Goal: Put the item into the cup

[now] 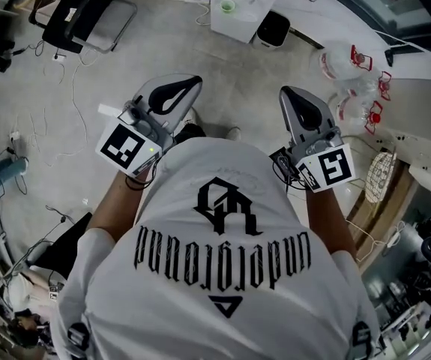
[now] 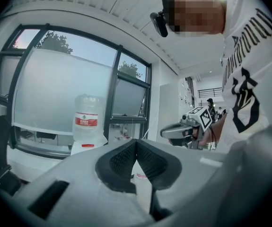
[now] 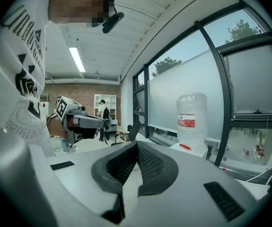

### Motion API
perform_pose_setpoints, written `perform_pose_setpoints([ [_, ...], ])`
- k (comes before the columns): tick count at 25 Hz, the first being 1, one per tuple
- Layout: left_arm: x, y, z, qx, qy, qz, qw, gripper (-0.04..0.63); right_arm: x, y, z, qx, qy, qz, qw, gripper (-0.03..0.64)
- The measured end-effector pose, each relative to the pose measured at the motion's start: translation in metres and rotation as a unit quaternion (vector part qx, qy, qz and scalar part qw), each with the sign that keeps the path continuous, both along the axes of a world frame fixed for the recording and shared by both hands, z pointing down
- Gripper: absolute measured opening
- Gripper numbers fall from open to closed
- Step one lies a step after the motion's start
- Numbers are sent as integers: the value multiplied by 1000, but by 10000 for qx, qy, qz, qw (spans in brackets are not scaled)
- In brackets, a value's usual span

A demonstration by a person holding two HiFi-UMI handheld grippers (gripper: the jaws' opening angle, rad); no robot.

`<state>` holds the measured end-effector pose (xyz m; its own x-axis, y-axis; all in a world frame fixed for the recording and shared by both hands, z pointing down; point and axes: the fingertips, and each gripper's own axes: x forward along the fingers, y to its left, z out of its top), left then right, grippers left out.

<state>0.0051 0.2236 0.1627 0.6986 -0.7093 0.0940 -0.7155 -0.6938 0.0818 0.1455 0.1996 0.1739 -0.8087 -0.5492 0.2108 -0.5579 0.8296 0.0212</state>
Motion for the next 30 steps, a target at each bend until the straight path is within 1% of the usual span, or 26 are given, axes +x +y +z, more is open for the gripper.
perform_pose_setpoints([
  [5, 34, 21, 3, -17, -72, -149, 9999, 14, 30, 22, 3, -14, -15, -222, 9998, 14],
  [10, 58, 39, 4, -16, -110, -287, 9995, 14, 52, 39, 10, -15, 1, -438, 9990, 14],
  [14, 78, 47, 6, -17, -76, -346, 9994, 14, 72, 47, 15, -46, 27, -491, 9988, 14],
  [20, 91, 49, 6, -18, -33, -349, 9994, 14, 84, 49, 15, -43, -12, -471, 9989, 14],
  [30, 97, 43, 8, -78, 46, -384, 9992, 14, 92, 39, 13, -44, -21, -459, 9989, 14],
])
